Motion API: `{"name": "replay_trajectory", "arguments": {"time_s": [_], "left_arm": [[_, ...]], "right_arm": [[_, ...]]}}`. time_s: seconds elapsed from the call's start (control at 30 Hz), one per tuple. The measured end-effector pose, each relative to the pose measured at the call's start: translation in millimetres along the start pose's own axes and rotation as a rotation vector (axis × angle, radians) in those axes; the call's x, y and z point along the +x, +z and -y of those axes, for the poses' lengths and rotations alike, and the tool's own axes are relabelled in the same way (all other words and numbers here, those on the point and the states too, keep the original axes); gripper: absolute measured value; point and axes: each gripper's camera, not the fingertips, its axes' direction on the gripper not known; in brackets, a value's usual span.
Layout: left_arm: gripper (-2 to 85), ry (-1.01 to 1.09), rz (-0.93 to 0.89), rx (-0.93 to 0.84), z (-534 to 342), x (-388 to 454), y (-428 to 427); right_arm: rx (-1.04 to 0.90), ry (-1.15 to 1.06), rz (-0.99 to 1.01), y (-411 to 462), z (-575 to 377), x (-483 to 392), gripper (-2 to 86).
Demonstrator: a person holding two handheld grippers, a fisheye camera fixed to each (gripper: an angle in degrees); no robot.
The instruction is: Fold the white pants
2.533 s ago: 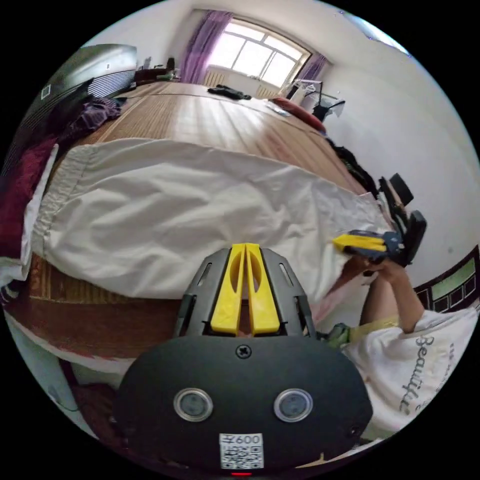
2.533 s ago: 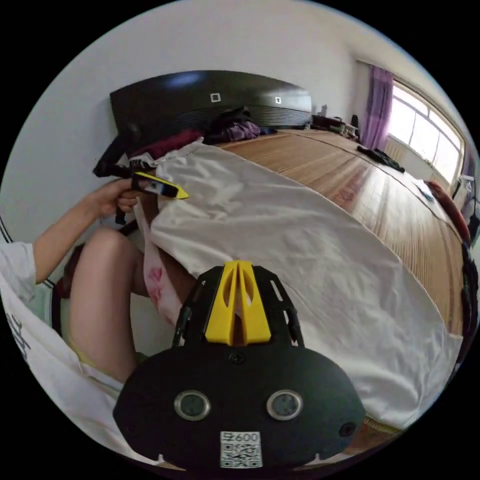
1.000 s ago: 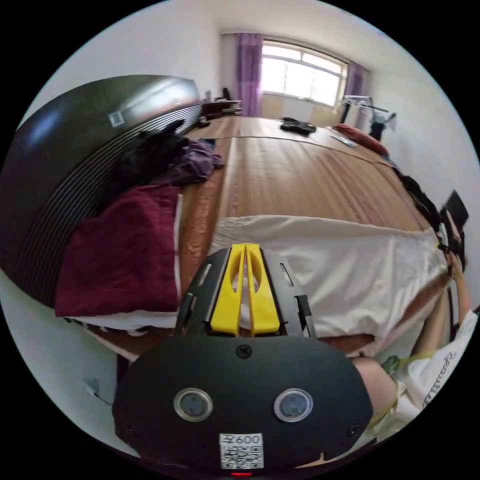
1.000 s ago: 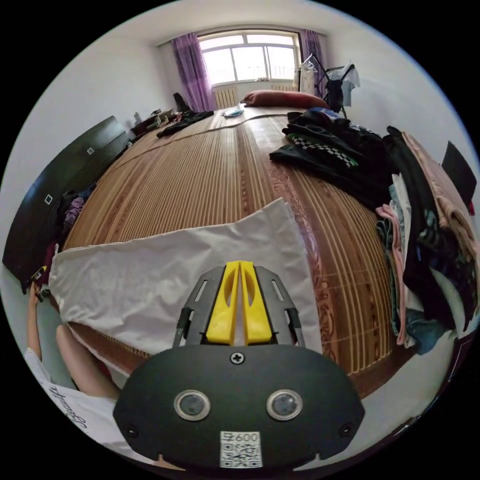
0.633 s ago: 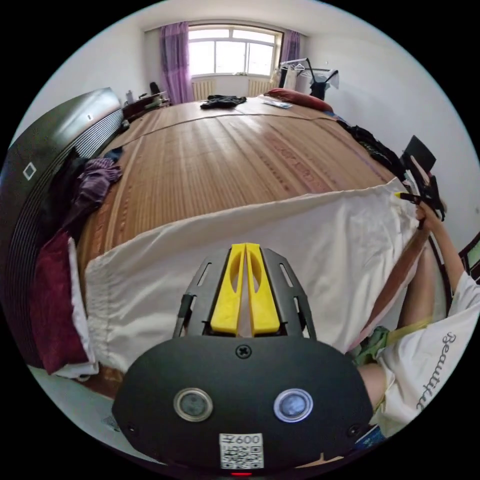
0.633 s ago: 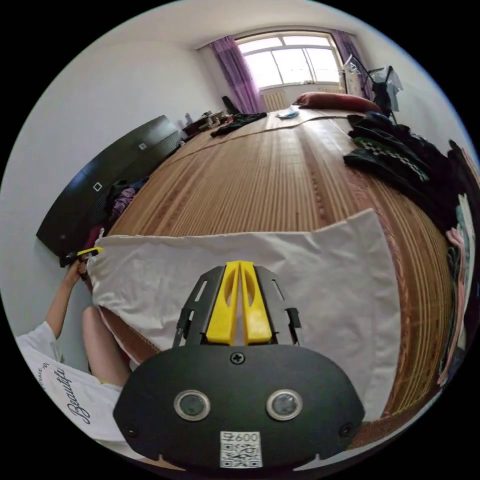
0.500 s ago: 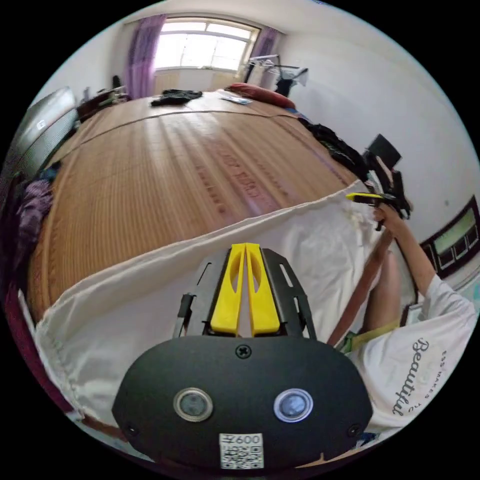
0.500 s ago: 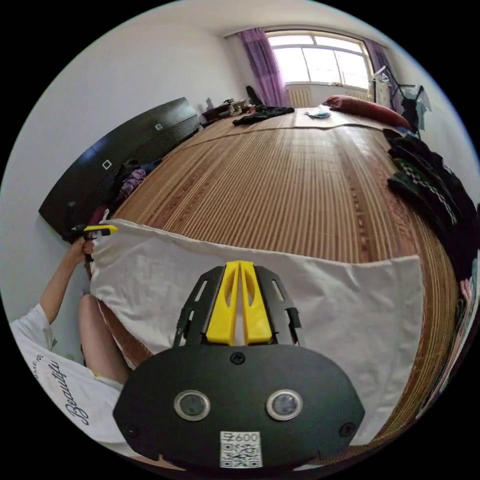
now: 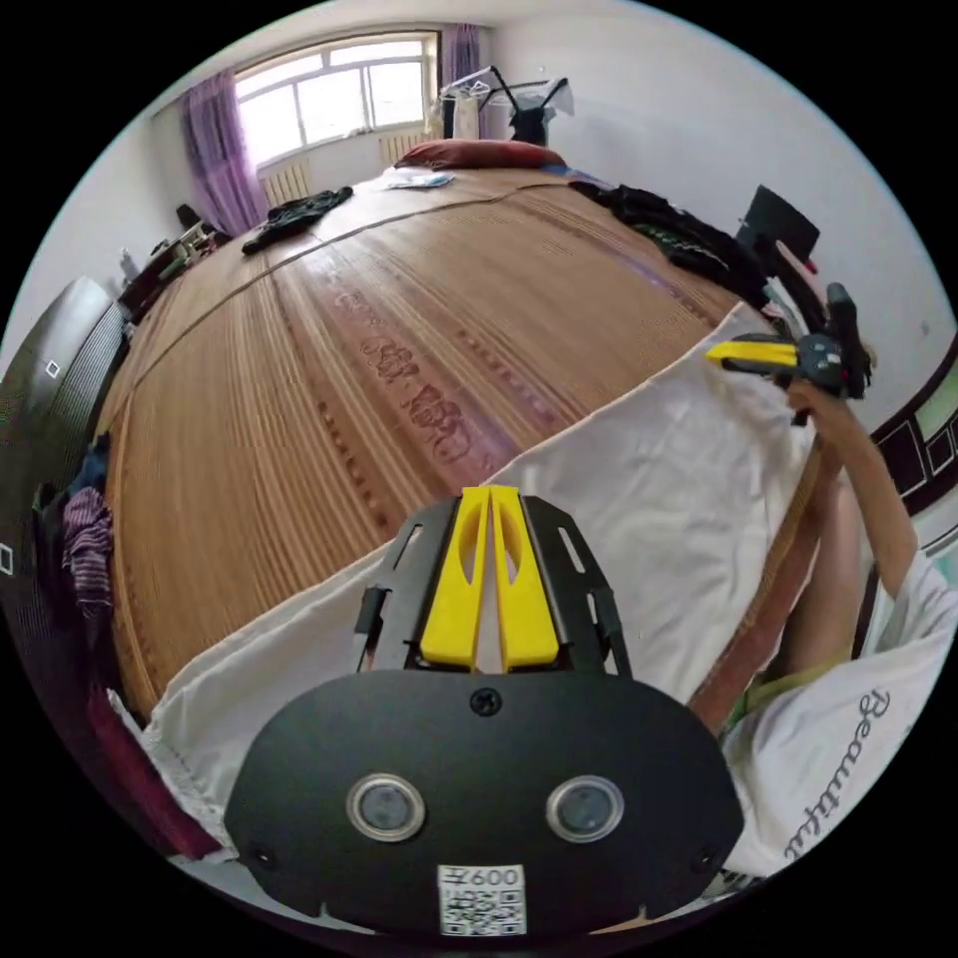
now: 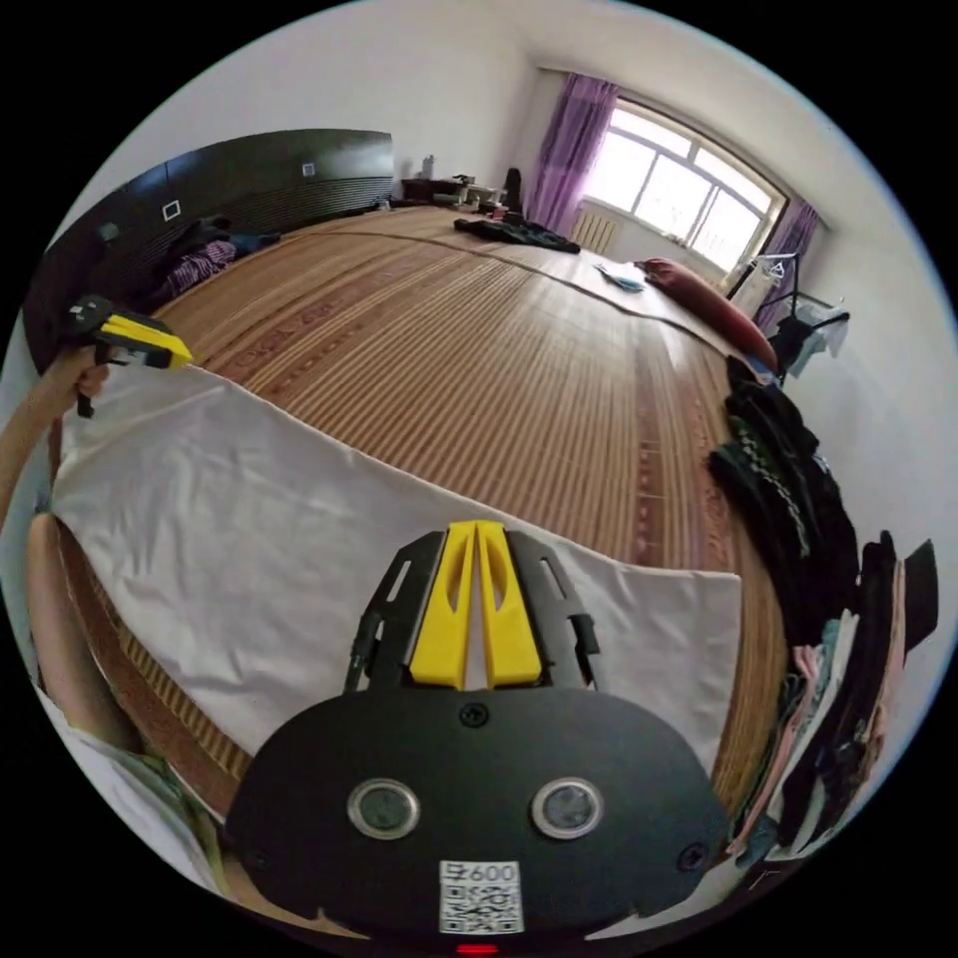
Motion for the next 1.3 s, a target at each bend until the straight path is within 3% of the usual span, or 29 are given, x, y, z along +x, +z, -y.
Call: {"name": "replay_trajectory", "arguments": {"time_s": [0.07, 0.13, 0.2, 0.27, 0.33, 0.5, 0.63, 0.73, 0.87, 1.07, 1.17, 1.3], "left_arm": [[0.9, -0.092, 0.135, -0.098, -17.6, -38.3, -3.6], [1.0, -0.158, 0.098, -0.161, -25.7, -75.0, 3.4], [1.1, -0.279, 0.015, -0.023, -35.1, -106.5, -31.2], [1.2, -0.451, 0.074, 0.203, -60.5, -136.2, -104.7], [1.4, -0.489, 0.153, 0.299, -87.3, -156.2, -162.7], [2.5, -0.602, 0.367, 0.134, -180.8, -225.7, -279.4], [13.9, -0.964, 0.247, 0.219, -310.0, -297.7, -370.9], [14.8, -1.128, 0.138, 0.365, -382.8, -328.5, -422.1], [13.8, -1.089, -0.227, 0.506, -409.9, -376.1, -455.2], [10.2, -1.139, -0.286, 0.525, -396.2, -427.1, -506.3], [7.1, -1.168, -0.343, 0.555, -401.1, -454.2, -531.3], [3.9, -1.201, -0.362, 0.578, -409.1, -473.7, -559.5]], "right_arm": [[-0.028, 0.099, -0.073, 15.8, -47.1, 40.3, -0.8], [-0.097, 0.245, -0.072, 41.2, -74.9, 73.8, -0.8], [-0.028, 0.313, -0.013, 45.1, -99.8, 91.6, -0.8], [0.066, 0.388, -0.181, 30.3, -141.2, 106.1, -0.8], [0.081, 0.412, -0.277, 18.9, -174.8, 116.5, -0.8], [0.01, 0.266, -0.225, -1.6, -271.7, 106.9, -0.8], [0.098, 0.119, -0.114, -18.9, -351.8, 32.3, -0.8], [0.167, 0.022, -0.008, -16.0, -388.3, -40.0, -0.8], [0.303, -0.168, 0.221, -2.0, -398.4, -158.7, -0.8], [0.349, -0.381, 0.582, 46.8, -378.9, -348.5, -0.8], [0.314, -0.553, 0.65, 70.1, -391.9, -437.9, -0.8], [0.159, -0.683, 0.502, 125.4, -432.7, -505.0, -0.8]]}}
